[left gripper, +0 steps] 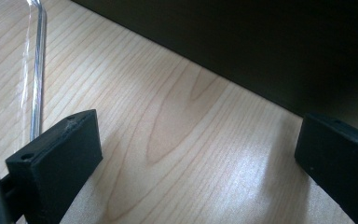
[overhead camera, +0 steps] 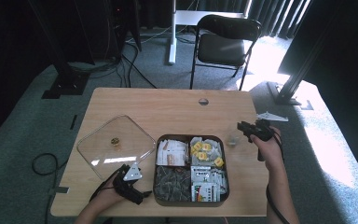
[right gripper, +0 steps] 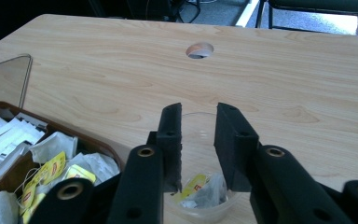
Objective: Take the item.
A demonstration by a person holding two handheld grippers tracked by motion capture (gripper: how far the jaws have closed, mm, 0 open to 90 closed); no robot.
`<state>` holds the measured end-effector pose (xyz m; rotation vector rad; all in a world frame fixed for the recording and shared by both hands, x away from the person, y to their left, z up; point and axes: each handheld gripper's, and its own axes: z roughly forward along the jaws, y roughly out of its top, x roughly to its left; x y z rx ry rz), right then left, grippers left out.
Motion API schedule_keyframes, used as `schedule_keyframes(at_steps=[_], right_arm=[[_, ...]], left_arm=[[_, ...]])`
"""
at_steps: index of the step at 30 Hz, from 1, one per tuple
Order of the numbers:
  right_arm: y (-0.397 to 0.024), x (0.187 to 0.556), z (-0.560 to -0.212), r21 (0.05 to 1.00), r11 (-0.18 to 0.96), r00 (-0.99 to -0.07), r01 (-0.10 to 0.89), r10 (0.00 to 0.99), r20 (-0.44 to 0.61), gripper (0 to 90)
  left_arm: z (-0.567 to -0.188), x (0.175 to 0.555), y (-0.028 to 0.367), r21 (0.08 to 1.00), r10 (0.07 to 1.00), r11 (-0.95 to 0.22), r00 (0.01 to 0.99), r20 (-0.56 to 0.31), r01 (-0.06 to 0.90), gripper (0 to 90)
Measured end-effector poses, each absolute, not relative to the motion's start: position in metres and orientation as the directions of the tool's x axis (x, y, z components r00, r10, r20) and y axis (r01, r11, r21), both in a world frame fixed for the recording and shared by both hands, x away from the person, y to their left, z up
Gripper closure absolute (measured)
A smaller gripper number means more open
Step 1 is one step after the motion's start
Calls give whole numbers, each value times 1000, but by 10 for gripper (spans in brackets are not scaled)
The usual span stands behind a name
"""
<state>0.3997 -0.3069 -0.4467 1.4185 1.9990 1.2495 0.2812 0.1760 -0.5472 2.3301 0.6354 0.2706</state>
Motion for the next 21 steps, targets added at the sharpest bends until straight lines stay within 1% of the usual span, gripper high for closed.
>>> schedule_keyframes(at_steps=[4,9,11,12,13,16,19,21], right_arm=[[-305,395,-447,831,99,-425,547,888,174,670],[-303,389,-448,839,101,-442,534,880,175,655],[-302,387,-448,849,99,-452,520,874,176,625],[-302,387,-448,849,99,-452,520,874,176,625],[-301,385,-447,857,106,-467,505,868,168,590],[-300,381,-447,867,114,-491,485,856,162,539],[-298,376,-447,876,122,-513,466,845,155,515],[-297,373,-447,872,131,-524,472,837,158,517]], left_arm=[[-547,281,176,677,513,-637,858,17,368,5],[-547,281,176,677,513,-637,858,17,368,5],[-547,281,176,677,513,-637,858,17,368,5],[-547,281,176,677,513,-637,858,17,368,5],[-547,281,176,677,513,-638,858,17,368,5],[-547,281,176,677,513,-637,858,17,368,5],[-547,281,176,677,513,-637,858,17,368,5],[-547,281,176,677,513,-637,858,17,368,5]])
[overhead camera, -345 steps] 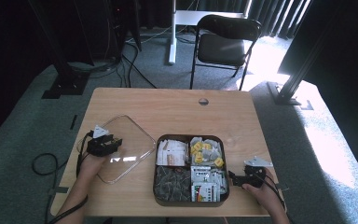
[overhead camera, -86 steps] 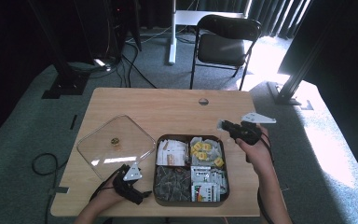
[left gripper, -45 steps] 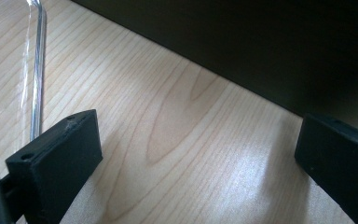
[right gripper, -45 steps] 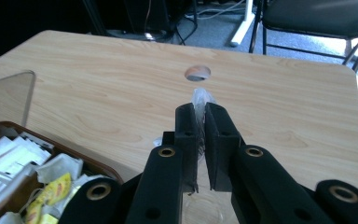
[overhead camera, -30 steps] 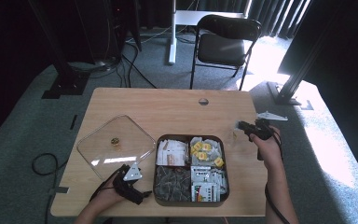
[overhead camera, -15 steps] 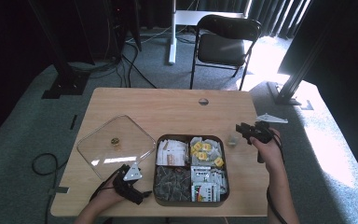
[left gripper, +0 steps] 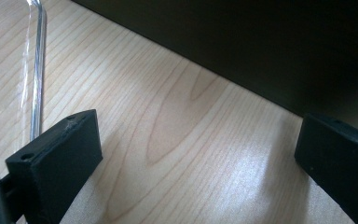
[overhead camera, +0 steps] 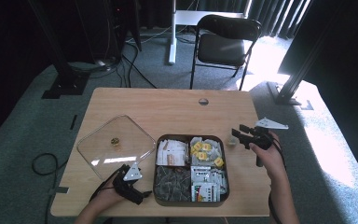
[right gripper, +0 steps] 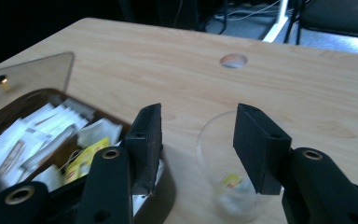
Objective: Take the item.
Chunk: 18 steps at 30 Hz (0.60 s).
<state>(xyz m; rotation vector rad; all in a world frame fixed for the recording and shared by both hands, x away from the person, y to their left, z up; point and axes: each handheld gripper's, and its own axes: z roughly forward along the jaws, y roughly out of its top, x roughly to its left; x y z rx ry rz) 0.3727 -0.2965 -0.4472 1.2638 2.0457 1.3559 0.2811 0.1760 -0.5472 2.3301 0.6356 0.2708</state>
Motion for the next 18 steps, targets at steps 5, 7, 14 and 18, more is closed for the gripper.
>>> schedule_keyframes(at_steps=[5,7,14,18], right_arm=[[-296,365,-449,878,134,-532,459,833,151,505],[-295,363,-451,877,148,-536,458,833,139,485],[-296,355,-456,878,170,-547,448,829,118,450],[-297,350,-459,877,176,-559,447,820,121,395]], left_arm=[[-547,281,176,677,513,-637,858,17,368,5],[-547,281,176,677,514,-637,858,17,368,5],[-547,281,176,677,514,-637,858,17,368,5],[-547,281,176,677,513,-638,858,17,368,5]])
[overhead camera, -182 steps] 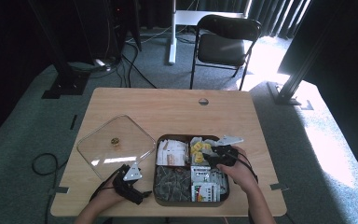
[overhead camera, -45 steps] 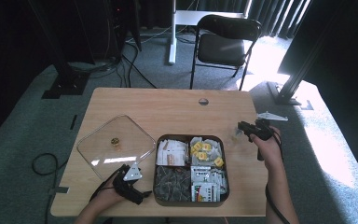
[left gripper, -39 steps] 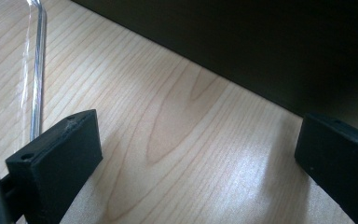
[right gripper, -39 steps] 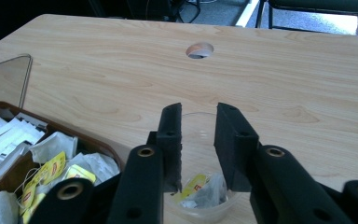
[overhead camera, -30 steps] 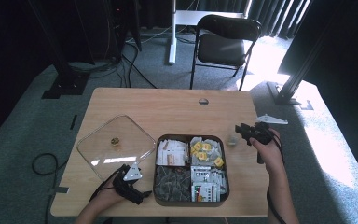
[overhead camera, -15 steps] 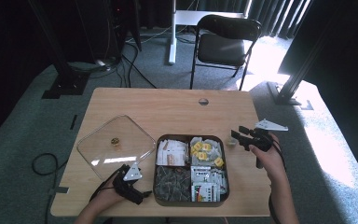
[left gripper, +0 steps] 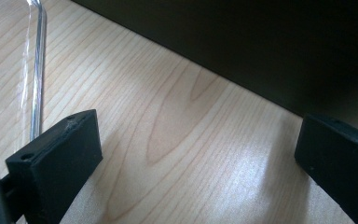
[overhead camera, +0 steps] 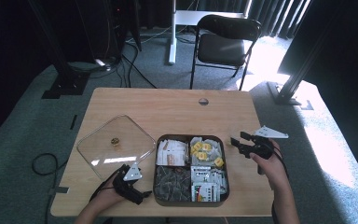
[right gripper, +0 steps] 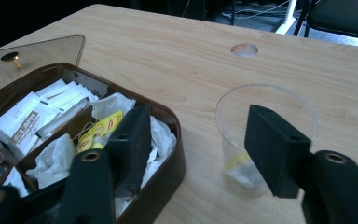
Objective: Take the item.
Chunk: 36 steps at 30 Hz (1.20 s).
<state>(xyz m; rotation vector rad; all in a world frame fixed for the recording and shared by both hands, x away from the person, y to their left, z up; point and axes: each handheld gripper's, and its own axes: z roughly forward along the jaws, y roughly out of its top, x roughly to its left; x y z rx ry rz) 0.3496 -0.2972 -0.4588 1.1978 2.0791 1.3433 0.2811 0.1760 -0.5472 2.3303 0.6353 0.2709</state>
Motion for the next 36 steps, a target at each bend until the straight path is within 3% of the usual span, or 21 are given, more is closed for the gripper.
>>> schedule_keyframes(at_steps=[23,36], right_arm=[[-312,323,-498,865,168,-580,473,799,162,258],[-315,313,-531,826,240,-562,510,820,109,216]], left_arm=[[-547,281,176,678,514,-637,858,17,368,5],[-547,281,176,678,514,-637,858,16,368,5]])
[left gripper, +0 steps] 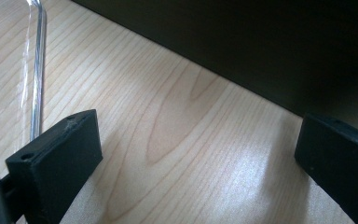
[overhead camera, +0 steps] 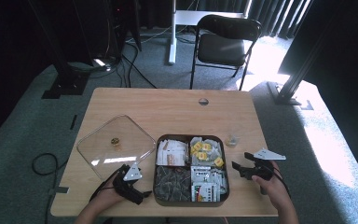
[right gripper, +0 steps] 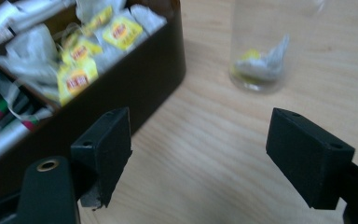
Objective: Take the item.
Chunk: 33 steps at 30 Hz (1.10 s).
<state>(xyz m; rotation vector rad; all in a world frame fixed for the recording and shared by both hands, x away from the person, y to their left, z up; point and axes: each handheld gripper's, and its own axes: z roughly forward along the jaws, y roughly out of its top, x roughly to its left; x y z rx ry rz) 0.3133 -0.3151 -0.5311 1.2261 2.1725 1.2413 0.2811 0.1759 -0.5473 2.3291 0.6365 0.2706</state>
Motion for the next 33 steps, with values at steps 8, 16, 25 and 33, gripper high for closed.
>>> schedule_keyframes(at_steps=[8,16,25,33], right_arm=[[-315,309,-545,798,294,-571,526,817,76,216],[-307,308,-549,772,356,-586,526,810,27,214],[-298,310,-551,735,422,-627,531,779,6,180],[-296,310,-551,726,448,-655,522,756,4,125]], left_arm=[[-547,281,176,678,514,-636,858,16,369,5],[-547,281,176,678,514,-636,858,16,368,5],[-547,281,176,678,514,-637,858,17,368,5],[-547,281,176,678,512,-638,859,17,367,5]])
